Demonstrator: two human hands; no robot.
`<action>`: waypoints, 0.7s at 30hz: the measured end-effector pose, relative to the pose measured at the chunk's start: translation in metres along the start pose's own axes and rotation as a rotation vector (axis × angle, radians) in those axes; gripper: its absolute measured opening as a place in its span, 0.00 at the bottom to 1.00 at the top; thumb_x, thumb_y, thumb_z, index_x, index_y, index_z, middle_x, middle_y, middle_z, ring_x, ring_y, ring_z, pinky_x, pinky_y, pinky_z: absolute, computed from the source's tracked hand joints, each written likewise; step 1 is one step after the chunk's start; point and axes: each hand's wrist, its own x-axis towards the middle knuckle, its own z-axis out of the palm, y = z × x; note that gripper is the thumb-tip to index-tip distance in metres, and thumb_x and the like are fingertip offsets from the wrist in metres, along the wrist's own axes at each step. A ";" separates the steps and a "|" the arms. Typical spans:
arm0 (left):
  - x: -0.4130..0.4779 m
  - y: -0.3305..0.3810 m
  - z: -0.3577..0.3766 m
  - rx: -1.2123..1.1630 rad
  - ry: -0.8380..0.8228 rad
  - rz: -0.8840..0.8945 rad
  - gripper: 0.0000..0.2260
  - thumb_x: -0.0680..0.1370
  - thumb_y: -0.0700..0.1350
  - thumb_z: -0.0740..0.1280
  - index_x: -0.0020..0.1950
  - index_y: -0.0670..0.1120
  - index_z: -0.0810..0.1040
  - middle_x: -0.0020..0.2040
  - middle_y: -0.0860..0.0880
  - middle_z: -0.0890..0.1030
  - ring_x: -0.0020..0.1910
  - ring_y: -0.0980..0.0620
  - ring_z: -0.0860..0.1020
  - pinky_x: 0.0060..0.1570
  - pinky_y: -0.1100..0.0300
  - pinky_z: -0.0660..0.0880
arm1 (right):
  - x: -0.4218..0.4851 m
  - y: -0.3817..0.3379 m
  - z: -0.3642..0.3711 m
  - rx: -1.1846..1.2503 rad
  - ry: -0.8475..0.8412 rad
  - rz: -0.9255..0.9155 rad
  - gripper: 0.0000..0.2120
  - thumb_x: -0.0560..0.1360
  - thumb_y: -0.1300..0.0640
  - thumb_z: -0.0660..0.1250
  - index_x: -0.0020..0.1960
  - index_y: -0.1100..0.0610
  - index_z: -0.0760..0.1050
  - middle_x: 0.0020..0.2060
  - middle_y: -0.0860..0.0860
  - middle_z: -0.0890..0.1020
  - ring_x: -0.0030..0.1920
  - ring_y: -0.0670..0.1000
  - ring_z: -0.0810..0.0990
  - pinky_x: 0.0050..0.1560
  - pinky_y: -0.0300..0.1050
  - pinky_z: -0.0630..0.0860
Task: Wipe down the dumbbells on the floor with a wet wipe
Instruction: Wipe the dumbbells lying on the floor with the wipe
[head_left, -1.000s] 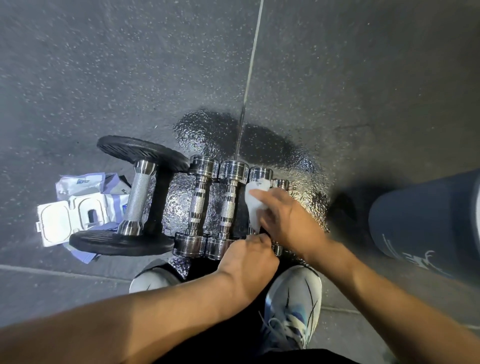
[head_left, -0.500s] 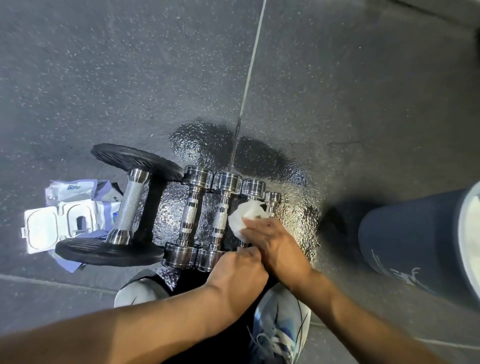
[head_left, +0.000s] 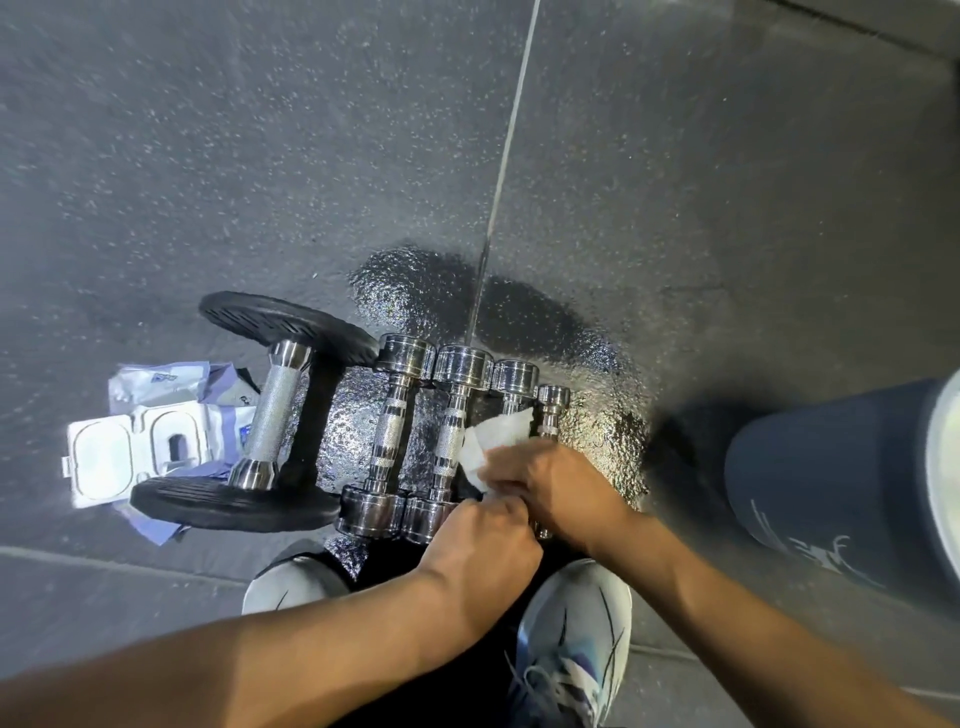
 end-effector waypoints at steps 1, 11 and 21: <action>0.000 -0.001 0.000 0.006 0.001 -0.006 0.15 0.83 0.36 0.55 0.66 0.37 0.77 0.64 0.35 0.75 0.62 0.38 0.76 0.54 0.49 0.75 | -0.001 -0.001 -0.004 0.074 -0.021 -0.023 0.05 0.81 0.51 0.67 0.51 0.47 0.82 0.44 0.45 0.84 0.44 0.41 0.80 0.46 0.33 0.75; 0.000 -0.001 0.001 0.028 0.022 -0.007 0.14 0.82 0.37 0.56 0.63 0.37 0.78 0.61 0.36 0.75 0.57 0.41 0.77 0.52 0.51 0.74 | 0.027 -0.002 -0.028 -0.130 0.158 0.066 0.09 0.83 0.59 0.61 0.47 0.51 0.76 0.42 0.46 0.81 0.36 0.49 0.79 0.38 0.43 0.79; 0.002 -0.001 0.005 0.046 0.032 -0.027 0.17 0.84 0.38 0.52 0.69 0.34 0.73 0.66 0.30 0.71 0.64 0.36 0.74 0.56 0.47 0.73 | 0.009 -0.006 -0.021 0.051 -0.066 -0.046 0.09 0.81 0.51 0.67 0.51 0.51 0.85 0.55 0.50 0.86 0.59 0.46 0.81 0.54 0.28 0.72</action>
